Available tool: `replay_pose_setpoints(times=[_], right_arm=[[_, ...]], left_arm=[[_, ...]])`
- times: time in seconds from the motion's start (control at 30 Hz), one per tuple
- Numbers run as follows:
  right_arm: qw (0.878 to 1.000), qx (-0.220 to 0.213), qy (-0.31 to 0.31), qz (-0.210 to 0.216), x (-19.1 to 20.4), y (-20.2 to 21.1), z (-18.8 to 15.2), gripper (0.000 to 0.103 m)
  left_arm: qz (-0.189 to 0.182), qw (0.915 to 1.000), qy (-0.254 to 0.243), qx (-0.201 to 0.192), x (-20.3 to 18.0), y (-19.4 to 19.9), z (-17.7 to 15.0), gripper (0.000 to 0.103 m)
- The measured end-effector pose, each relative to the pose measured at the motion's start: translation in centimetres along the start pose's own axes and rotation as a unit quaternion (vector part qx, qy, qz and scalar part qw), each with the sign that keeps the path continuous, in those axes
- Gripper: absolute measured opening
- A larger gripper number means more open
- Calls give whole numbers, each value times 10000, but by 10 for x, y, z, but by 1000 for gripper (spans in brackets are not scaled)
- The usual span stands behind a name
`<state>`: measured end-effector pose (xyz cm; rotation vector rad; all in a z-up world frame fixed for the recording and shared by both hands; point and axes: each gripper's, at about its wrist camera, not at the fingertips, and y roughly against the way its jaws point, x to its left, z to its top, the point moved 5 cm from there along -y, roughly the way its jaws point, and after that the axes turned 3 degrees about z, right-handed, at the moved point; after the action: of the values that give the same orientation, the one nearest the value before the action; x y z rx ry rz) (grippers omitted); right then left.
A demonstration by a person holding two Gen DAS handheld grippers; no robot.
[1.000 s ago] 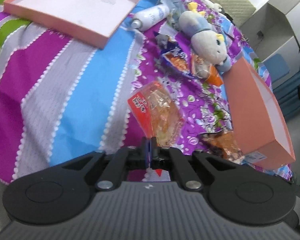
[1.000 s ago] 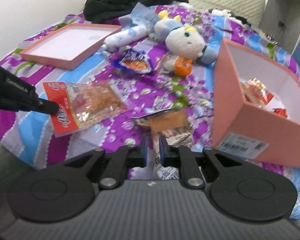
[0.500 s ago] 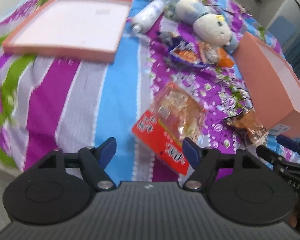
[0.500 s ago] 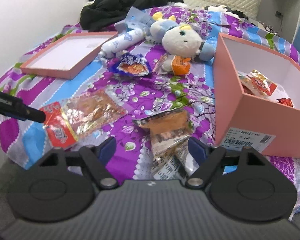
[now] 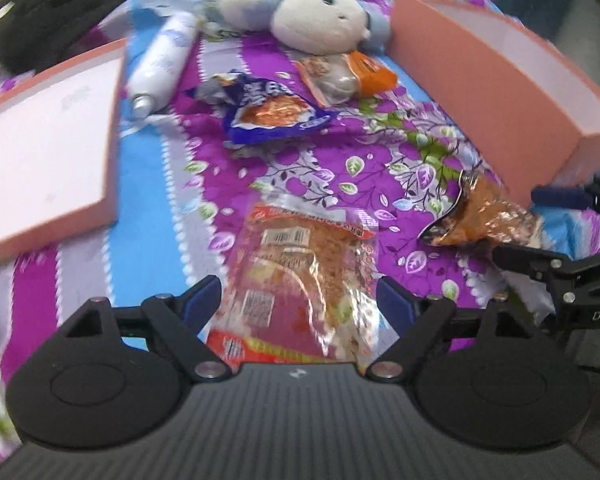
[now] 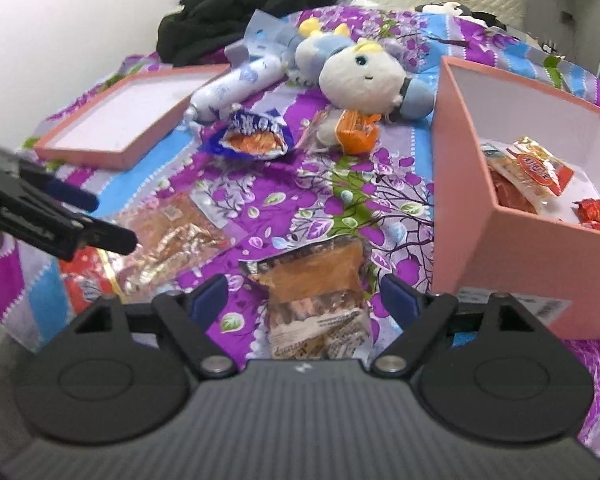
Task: Organize snacks
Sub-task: 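Grasp the red-labelled snack pack with the left tool while the right tool grasps a clear snack bag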
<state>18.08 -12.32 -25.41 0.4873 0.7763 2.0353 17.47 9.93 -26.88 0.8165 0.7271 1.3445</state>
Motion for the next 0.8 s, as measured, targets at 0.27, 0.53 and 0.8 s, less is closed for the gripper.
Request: replay_pose_setpoints(times=[0.27, 0.53, 0.8], right_arm=[[9992, 359, 176, -8, -1, -28, 0, 84], [9982, 588, 82, 37, -1, -46, -10, 65], [9990, 394, -137, -134, 1, -44, -12, 54]], left_arm=[[32, 9995, -130, 293, -1, -56, 15, 87], [-192, 9992, -274, 239, -2, -69, 17, 88], [-245, 9991, -235, 268, -10, -62, 20, 47]])
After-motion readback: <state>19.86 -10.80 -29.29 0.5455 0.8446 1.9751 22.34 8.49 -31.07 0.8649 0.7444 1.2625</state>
